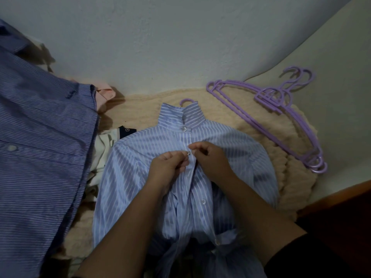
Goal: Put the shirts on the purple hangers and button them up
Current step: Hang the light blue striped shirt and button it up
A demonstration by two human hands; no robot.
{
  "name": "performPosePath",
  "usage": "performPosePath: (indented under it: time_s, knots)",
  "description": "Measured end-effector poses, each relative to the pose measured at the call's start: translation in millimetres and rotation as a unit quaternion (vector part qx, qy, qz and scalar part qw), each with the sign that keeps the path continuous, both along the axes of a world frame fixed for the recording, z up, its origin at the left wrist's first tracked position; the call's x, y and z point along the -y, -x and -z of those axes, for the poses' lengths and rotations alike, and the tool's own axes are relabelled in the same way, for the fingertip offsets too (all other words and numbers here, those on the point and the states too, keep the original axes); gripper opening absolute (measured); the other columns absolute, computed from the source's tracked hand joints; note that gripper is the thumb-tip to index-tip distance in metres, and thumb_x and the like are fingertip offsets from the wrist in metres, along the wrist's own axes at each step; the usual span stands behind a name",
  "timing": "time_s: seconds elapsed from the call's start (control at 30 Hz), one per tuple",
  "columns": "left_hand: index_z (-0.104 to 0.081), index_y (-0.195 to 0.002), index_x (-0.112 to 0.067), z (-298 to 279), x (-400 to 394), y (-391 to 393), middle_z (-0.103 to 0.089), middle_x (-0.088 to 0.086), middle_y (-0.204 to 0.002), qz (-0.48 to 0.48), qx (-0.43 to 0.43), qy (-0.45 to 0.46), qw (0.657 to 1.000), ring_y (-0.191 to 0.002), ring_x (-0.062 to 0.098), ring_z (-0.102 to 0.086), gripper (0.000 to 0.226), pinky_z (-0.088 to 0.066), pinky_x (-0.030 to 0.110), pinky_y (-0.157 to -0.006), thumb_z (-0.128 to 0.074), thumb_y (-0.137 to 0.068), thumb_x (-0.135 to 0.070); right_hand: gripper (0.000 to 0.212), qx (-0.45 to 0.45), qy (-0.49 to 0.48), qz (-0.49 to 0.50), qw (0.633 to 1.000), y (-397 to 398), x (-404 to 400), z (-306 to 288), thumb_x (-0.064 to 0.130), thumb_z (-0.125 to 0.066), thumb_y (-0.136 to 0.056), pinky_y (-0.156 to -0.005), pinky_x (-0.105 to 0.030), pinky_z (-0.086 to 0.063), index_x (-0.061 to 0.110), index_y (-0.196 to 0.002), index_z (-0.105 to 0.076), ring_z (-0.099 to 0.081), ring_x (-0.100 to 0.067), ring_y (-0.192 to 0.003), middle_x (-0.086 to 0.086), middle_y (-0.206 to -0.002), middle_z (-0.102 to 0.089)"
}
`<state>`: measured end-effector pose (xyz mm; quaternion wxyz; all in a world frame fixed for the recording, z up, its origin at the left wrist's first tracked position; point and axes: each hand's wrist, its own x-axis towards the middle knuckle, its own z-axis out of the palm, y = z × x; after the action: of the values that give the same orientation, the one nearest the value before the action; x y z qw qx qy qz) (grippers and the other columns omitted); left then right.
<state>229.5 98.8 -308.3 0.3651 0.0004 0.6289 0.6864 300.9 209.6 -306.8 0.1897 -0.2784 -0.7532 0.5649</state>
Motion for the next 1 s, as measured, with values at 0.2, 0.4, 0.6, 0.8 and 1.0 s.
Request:
performPosePath:
  time_s: [0.2,0.4,0.6,0.8,1.0]
  knots:
    - [-0.056,-0.120,-0.010,0.9,11.2,9.3,-0.067,0.007,-0.080,-0.045,-0.070,0.031,0.996,-0.061,0.016,-0.064,0.022,-0.053,0.022,-0.055,-0.051,-0.099,-0.016,0.027,-0.003,0.130,0.074,0.989,-10.0,-9.8,14.2,0.000,-0.050,-0.093,-0.061,-0.030,-0.052,0.025,-0.094,-0.060,-0.064,-0.014,-0.063,-0.008,-0.082,-0.065]
    - [-0.046,-0.138,-0.009,-0.9,18.7,17.8,-0.067,0.007,-0.093,-0.057,-0.115,0.062,0.990,-0.082,0.024,-0.066,0.038,-0.055,0.027,-0.069,-0.047,-0.101,-0.018,0.020,0.011,0.147,0.084,0.985,-8.1,-17.5,11.4,0.000,-0.056,-0.090,-0.093,-0.045,-0.050,0.020,-0.092,-0.058,-0.063,-0.032,-0.100,-0.012,-0.109,-0.063]
    - [-0.049,-0.131,-0.002,-18.8,-10.5,66.6,-0.062,0.011,-0.089,-0.074,-0.122,0.036,0.989,-0.079,0.018,-0.059,0.032,-0.050,0.019,-0.067,-0.039,-0.102,-0.010,0.017,0.012,0.094,0.073,0.993,30.6,-40.6,-9.5,0.012,-0.062,-0.084,-0.097,-0.048,-0.048,0.021,-0.098,-0.060,-0.063,-0.028,-0.103,-0.011,-0.108,-0.066]
    - [-0.047,-0.134,-0.004,-18.8,-30.5,100.6,-0.060,0.016,-0.114,-0.046,-0.138,0.079,0.986,-0.099,0.024,-0.059,0.034,-0.049,0.034,-0.091,-0.042,-0.101,-0.008,0.026,0.023,0.050,0.061,0.997,58.2,-58.3,-19.5,0.001,-0.049,-0.093,-0.082,-0.024,-0.049,-0.002,-0.118,-0.057,-0.061,-0.023,-0.096,-0.018,-0.113,-0.063]
    - [-0.048,-0.133,-0.009,-7.0,-11.8,60.2,-0.061,-0.003,-0.089,-0.001,-0.244,0.136,0.960,-0.083,0.011,-0.058,0.044,-0.046,0.029,-0.088,-0.060,-0.092,-0.013,0.034,0.010,-0.032,0.054,0.998,26.9,-36.2,-13.5,-0.004,-0.049,-0.090,-0.054,-0.005,-0.039,0.010,-0.120,-0.057,-0.050,0.003,-0.058,-0.001,-0.101,-0.061]
